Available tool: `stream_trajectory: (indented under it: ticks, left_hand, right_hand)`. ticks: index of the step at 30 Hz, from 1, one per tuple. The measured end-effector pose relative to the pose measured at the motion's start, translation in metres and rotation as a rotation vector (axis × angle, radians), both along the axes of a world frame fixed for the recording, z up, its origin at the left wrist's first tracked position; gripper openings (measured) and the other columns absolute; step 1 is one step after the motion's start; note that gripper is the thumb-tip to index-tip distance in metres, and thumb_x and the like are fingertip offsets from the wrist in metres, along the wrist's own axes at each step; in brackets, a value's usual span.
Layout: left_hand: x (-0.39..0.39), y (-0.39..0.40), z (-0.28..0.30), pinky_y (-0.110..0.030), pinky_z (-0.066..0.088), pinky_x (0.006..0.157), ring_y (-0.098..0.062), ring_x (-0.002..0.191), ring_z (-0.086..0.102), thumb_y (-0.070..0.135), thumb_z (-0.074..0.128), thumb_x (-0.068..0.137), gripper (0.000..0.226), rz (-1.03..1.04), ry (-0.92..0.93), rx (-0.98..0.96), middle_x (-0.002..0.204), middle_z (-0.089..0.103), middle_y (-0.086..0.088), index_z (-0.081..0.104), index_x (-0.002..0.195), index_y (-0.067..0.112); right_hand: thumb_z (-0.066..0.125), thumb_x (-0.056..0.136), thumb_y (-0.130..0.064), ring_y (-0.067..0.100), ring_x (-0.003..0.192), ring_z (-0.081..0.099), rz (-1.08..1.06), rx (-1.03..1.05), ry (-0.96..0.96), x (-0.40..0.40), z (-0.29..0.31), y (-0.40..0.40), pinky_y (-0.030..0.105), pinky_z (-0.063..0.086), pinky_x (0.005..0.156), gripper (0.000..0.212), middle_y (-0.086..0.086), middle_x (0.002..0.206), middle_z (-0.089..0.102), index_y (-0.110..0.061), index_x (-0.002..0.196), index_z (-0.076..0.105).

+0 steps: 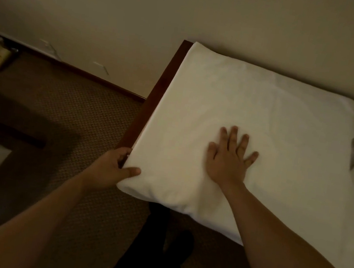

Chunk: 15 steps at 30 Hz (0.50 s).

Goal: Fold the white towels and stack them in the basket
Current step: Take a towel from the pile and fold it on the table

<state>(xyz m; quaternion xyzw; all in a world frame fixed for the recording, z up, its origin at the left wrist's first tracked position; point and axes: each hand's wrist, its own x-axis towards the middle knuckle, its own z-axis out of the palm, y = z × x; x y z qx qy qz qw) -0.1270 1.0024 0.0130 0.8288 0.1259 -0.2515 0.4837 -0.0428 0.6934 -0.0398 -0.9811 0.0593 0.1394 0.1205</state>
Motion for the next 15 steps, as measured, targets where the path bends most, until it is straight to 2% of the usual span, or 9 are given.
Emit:
stream_trajectory:
  ticks: [1, 3, 5, 6, 8, 10, 12, 13, 15]
  left_hand:
    - [-0.001, 0.007, -0.002, -0.019, 0.05, 0.075, -0.005, 0.096, 0.068, 0.031, 0.075, 0.09, 0.022, -0.037, -0.001, 0.096, 0.104, 0.072, 0.014, 0.067, 0.11, 0.035]
    - [-0.003, 0.015, -0.007, -0.024, 0.048, 0.073, -0.011, 0.095, 0.065, 0.03, 0.068, 0.095, 0.008, 0.031, -0.012, 0.24, 0.099, 0.069, 0.011, 0.067, 0.102, 0.034]
    - [-0.003, 0.011, -0.01, -0.035, 0.051, 0.078, -0.019, 0.094, 0.063, 0.03, 0.065, 0.096, 0.006, 0.088, -0.042, 0.394, 0.097, 0.065, 0.007, 0.065, 0.102, 0.03]
    - [-0.003, 0.005, -0.012, -0.04, 0.052, 0.083, -0.023, 0.098, 0.061, 0.028, 0.065, 0.094, 0.013, 0.09, -0.074, 0.505, 0.101, 0.062, 0.004, 0.063, 0.106, 0.028]
    - [-0.007, -0.022, -0.011, -0.05, 0.046, 0.095, -0.031, 0.113, 0.052, 0.021, 0.068, 0.083, 0.04, 0.126, -0.197, 0.725, 0.118, 0.054, -0.003, 0.055, 0.121, 0.024]
    - [-0.008, -0.062, -0.003, -0.055, 0.038, 0.103, -0.032, 0.128, 0.042, 0.017, 0.069, 0.078, 0.058, 0.116, -0.412, 0.715, 0.135, 0.045, -0.006, 0.048, 0.132, 0.022]
    - [-0.004, -0.104, -0.004, -0.054, 0.032, 0.111, -0.027, 0.141, 0.034, 0.025, 0.061, 0.088, 0.055, -0.168, -0.585, 0.631, 0.152, 0.038, -0.004, 0.046, 0.141, 0.023]
    - [0.0, -0.121, -0.014, -0.054, 0.028, 0.115, -0.025, 0.147, 0.028, 0.032, 0.052, 0.094, 0.053, -0.342, -0.606, 0.631, 0.159, 0.032, -0.003, 0.044, 0.146, 0.025]
    - [0.011, -0.137, -0.034, -0.061, 0.018, 0.118, -0.025, 0.154, 0.013, 0.048, 0.03, 0.1, 0.056, -0.559, -0.501, 0.68, 0.168, 0.015, 0.002, 0.031, 0.155, 0.033]
  right_hand:
    - [0.013, 0.102, -0.057, 0.029, 0.154, -0.018, 0.01, -0.001, 0.005, 0.001, -0.001, -0.002, 0.069, -0.009, 0.115, 0.064, -0.007, 0.168, -0.014, -0.034, 0.16, -0.001]
    - [0.015, 0.102, -0.057, 0.028, 0.153, -0.019, 0.038, 0.009, 0.023, 0.001, -0.003, -0.004, 0.07, -0.009, 0.115, 0.064, -0.008, 0.168, -0.015, -0.035, 0.16, -0.001]
    - [0.019, 0.102, -0.058, 0.028, 0.153, -0.02, 0.065, 0.042, 0.043, 0.003, -0.002, -0.006, 0.07, -0.01, 0.115, 0.066, -0.008, 0.168, -0.016, -0.034, 0.161, 0.0]
    - [0.022, 0.102, -0.058, 0.027, 0.153, -0.02, 0.077, 0.064, 0.044, 0.003, 0.0, -0.007, 0.07, -0.01, 0.115, 0.067, -0.007, 0.168, -0.017, -0.033, 0.161, 0.001]
    - [0.026, 0.103, -0.055, 0.027, 0.154, -0.018, 0.085, 0.095, -0.022, -0.003, 0.009, -0.011, 0.069, -0.009, 0.116, 0.067, -0.005, 0.168, -0.017, -0.029, 0.161, 0.005]
    - [0.025, 0.104, -0.051, 0.025, 0.154, -0.016, 0.129, 0.103, -0.145, -0.021, 0.016, -0.008, 0.066, -0.01, 0.116, 0.063, -0.002, 0.169, -0.013, -0.029, 0.161, 0.01]
    - [0.024, 0.104, -0.051, 0.027, 0.155, -0.013, 0.243, 0.11, -0.19, -0.053, 0.015, 0.001, 0.065, -0.011, 0.116, 0.062, -0.002, 0.169, -0.008, -0.03, 0.161, 0.011]
    - [0.023, 0.103, -0.053, 0.028, 0.155, -0.009, 0.31, 0.093, -0.177, -0.071, 0.008, 0.004, 0.067, -0.009, 0.116, 0.062, -0.002, 0.17, -0.004, -0.031, 0.161, 0.011]
    - [0.023, 0.104, -0.057, 0.029, 0.156, -0.001, 0.366, 0.023, -0.128, -0.098, -0.006, 0.0, 0.07, -0.002, 0.116, 0.062, -0.004, 0.169, 0.001, -0.035, 0.161, 0.011]
